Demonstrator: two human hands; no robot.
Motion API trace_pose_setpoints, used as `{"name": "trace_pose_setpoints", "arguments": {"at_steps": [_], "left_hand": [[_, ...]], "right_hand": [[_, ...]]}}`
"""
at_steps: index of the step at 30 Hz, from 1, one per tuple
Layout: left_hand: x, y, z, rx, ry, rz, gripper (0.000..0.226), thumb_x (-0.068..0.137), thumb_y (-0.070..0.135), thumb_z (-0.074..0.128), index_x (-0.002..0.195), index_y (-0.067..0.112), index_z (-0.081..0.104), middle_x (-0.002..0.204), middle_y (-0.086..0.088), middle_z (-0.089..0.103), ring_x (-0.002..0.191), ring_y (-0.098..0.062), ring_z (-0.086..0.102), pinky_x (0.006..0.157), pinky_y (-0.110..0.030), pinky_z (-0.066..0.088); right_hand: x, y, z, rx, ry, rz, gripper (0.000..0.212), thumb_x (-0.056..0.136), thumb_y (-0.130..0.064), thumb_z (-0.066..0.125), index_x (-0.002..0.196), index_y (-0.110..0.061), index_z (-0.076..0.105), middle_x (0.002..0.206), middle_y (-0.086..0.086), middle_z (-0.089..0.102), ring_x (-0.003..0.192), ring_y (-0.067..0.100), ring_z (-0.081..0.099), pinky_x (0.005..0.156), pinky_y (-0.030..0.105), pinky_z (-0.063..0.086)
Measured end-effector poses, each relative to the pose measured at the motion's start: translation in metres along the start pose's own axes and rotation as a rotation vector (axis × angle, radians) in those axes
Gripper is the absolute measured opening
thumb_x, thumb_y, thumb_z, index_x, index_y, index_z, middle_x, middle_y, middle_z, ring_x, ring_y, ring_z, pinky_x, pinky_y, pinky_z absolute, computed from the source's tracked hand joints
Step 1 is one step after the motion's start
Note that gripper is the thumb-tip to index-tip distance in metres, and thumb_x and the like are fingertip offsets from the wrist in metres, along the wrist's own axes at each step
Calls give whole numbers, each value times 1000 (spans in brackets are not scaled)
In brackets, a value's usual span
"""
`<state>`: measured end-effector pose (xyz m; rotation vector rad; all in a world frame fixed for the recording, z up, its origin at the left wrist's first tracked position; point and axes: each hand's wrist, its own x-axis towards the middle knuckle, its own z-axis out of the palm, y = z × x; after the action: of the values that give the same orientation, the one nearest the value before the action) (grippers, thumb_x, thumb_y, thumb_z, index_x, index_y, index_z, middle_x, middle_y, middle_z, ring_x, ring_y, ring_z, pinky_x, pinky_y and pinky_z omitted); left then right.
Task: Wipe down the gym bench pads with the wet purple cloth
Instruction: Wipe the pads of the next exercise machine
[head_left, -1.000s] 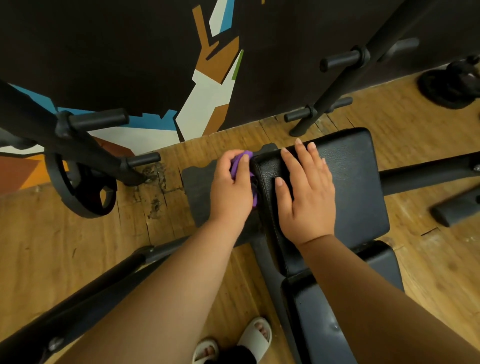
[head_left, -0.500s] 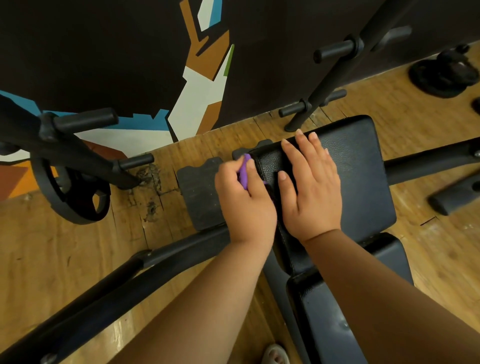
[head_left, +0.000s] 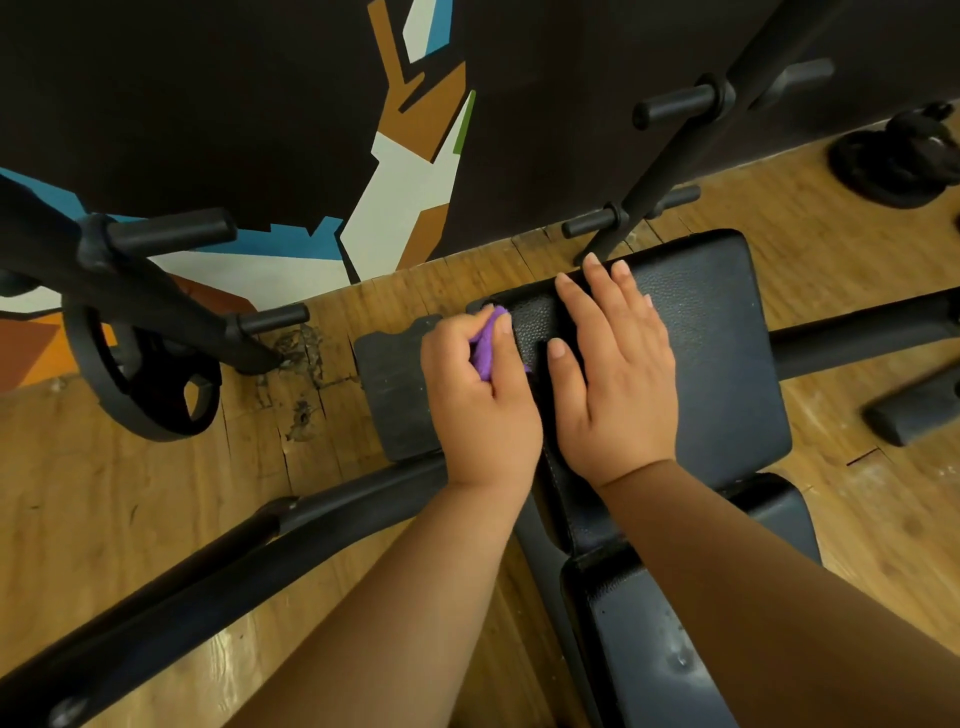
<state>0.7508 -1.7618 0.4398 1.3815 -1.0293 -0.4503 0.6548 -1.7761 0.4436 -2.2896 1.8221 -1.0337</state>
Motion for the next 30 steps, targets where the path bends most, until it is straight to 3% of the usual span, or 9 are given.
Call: {"name": "trace_pose_setpoints", "arguments": {"at_steps": [1,4,7,9,14,18,23,30], "left_hand": [[3,1,1,-1,-4,-38,1,96,35,49,97,36,49,97,19,54,93,3,57,74,-13,50],[-3,6,3,-25,5,-128,14,98,29,51,93,41,46,98,16,56,93,7,56,73,-10,48],[-17,6,0,-1,1,-50,3,96,32,52,96,34,50,98,16,55,93,3,56,75,-9,46],[-12,5,-4,4,-35,-12,9,96,32,51,94,40,48,96,17,55,93,-1,57,77,-13,47],[7,9,3,6,7,-158,17,97,31,53,89,43,45,98,9,58,93,-6,59,77,-23,53],[-17,11,-1,11,1,-71,21,97,26,54,92,44,46,97,13,57,93,-4,57,78,-15,48],[10,8,4,-121,52,-474,11,98,36,50,88,33,52,92,7,63,82,-3,63,72,-21,54],[-18,9,-2,-109,37,-429,16,99,37,48,85,30,51,81,9,62,74,1,60,64,-15,50]], "right_hand": [[0,0,0,-4,-5,-1,50,98,-35,34,143,-16,44,153,7,37,146,22,22,120,35,11],[0,0,0,0,-6,-1,50,98,-35,34,143,-15,45,153,7,37,146,23,22,120,37,12],[-1,1,0,2,-11,1,50,98,-35,34,143,-16,44,153,6,36,146,22,21,119,38,13],[-1,1,0,5,-13,-2,50,98,-35,34,143,-16,44,153,6,36,146,22,21,120,38,12],[-1,1,0,11,-7,-21,51,97,-36,32,143,-15,45,153,6,38,146,22,21,119,39,12],[-3,2,0,4,-15,-73,51,98,-36,29,143,-17,45,153,2,38,147,21,20,120,40,11],[-3,3,2,18,3,-85,50,98,-34,30,142,-17,46,152,1,40,146,21,23,120,40,12],[-3,3,4,8,14,-79,50,98,-35,30,141,-17,47,151,0,41,146,20,23,120,41,13]]}}
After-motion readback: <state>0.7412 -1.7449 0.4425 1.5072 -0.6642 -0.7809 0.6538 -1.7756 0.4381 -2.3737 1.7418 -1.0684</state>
